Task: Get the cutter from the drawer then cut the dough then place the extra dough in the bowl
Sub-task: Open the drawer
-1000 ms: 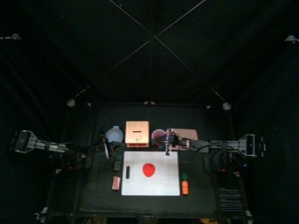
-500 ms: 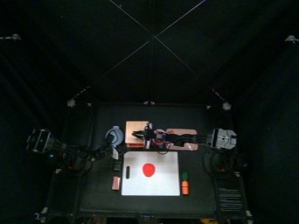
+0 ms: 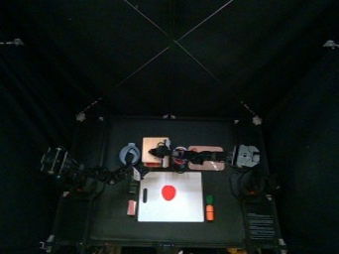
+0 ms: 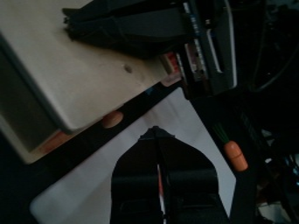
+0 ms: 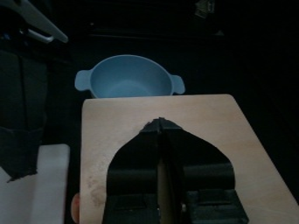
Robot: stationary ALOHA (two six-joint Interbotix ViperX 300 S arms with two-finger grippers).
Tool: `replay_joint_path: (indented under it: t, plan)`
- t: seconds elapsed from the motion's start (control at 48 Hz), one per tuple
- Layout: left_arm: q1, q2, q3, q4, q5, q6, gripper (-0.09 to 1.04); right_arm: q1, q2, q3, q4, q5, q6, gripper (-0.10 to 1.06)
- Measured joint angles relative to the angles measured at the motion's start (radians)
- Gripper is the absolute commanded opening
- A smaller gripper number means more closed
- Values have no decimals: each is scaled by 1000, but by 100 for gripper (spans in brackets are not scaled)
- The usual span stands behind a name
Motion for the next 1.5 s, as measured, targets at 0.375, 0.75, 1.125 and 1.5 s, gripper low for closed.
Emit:
replay_joint_path:
  t: [0.375, 0.75, 1.125, 1.5]
  plan:
    - [-5, 60, -32, 20, 9, -334, 75, 2, 0, -2, 0, 2, 0, 0]
    - [9, 156, -100, -12, 25, -440, 76, 2, 0, -2, 0, 2, 0, 0]
    - [51, 207, -114, -74, 23, -437, 76, 3, 0, -3, 0, 2, 0, 0]
    - [58, 219, -120, -74, 12, -434, 76, -3, 5, -17, 0, 6, 0, 0]
